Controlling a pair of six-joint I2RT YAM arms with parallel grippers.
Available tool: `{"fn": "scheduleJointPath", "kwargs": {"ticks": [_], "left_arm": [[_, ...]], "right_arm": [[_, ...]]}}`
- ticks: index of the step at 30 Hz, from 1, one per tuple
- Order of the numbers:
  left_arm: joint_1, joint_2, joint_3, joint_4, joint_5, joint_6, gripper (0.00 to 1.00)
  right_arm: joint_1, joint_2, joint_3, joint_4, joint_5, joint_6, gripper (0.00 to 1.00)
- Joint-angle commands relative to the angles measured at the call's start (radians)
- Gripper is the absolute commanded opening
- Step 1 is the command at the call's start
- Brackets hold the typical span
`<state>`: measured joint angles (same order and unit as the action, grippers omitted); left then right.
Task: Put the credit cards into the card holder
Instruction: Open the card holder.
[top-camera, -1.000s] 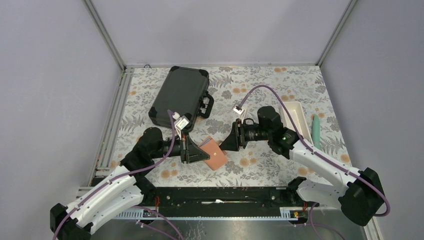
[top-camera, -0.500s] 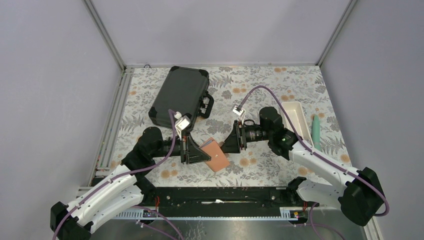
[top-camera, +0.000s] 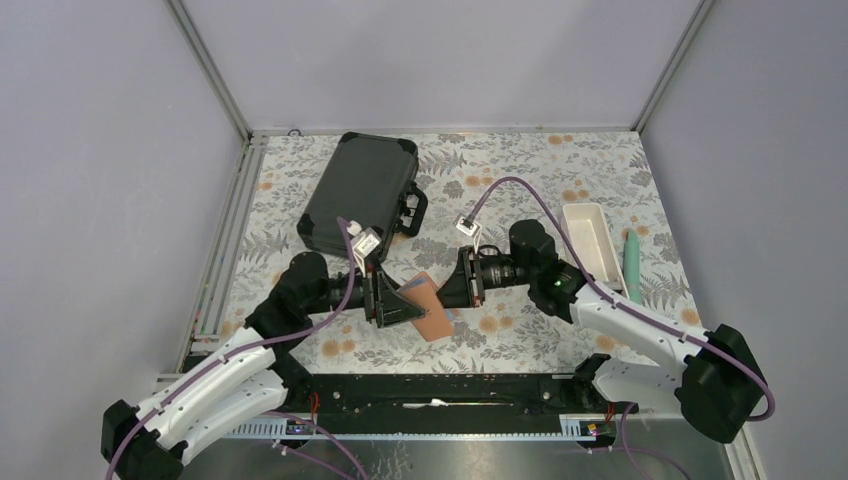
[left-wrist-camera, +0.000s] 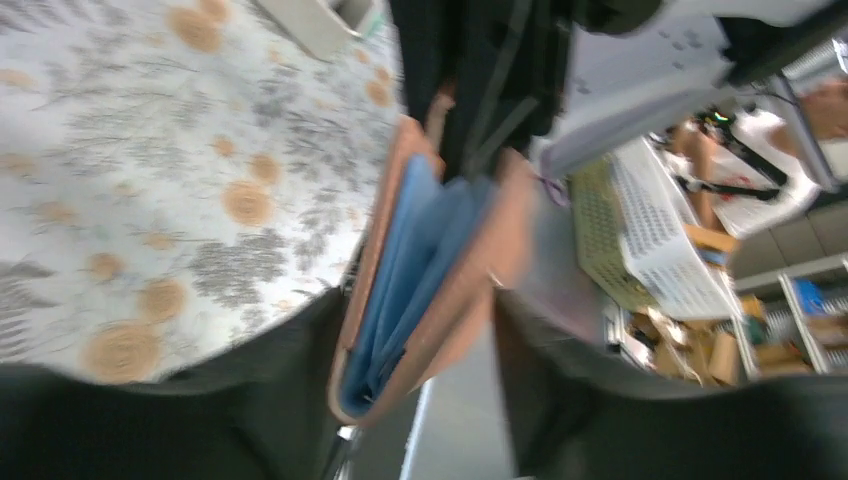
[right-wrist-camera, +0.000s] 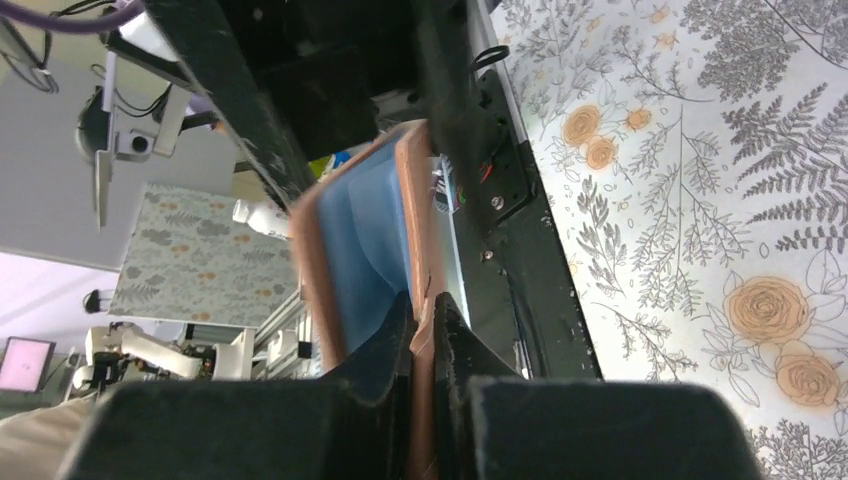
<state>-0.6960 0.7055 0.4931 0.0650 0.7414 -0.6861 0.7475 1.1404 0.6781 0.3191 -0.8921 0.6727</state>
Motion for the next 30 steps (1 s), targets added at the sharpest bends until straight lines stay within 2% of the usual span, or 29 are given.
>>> {"fn": "scheduleJointPath", "kwargs": {"ticks": [1,2,3,8,13,18,26,30], "left_arm": [[0.02,-0.066,0.036,-0.058,-0.319,0.055,0.83],[0.022,-0.093,0.03,-0.084,-0.363,0.052,0.95],[0.023,-0.108,0.025,-0.102,-0.405,0.048,0.98],[0.024,-0.127,-0.024,-0.073,-0.454,-0.061,0.99],[0.022,-0.109,-0.1,0.143,-0.405,-0.237,0.99],[0.021,-0.08,-0.106,0.175,-0.402,-0.249,0.99],[-0.005,0.036,-0.133,0.299,-0.377,-0.295,0.99],[-0.015,0.085,-0.131,0.308,-0.401,-0.284,0.99]], "right_arm": [[0.041,-0.085,0.004,-0.047,0.172,-0.034,0.0],[0.041,-0.103,0.001,-0.077,0.254,-0.044,0.0],[0.042,-0.12,-0.002,-0.111,0.331,-0.049,0.0],[0.048,-0.152,-0.002,-0.248,0.607,-0.059,0.0],[0.077,-0.127,0.042,-0.374,0.803,-0.064,0.0],[0.087,-0.104,0.063,-0.404,0.886,-0.05,0.0],[0.09,-0.066,0.066,-0.367,0.887,-0.032,0.0],[0.093,-0.065,0.063,-0.365,0.884,-0.034,0.0]]}}
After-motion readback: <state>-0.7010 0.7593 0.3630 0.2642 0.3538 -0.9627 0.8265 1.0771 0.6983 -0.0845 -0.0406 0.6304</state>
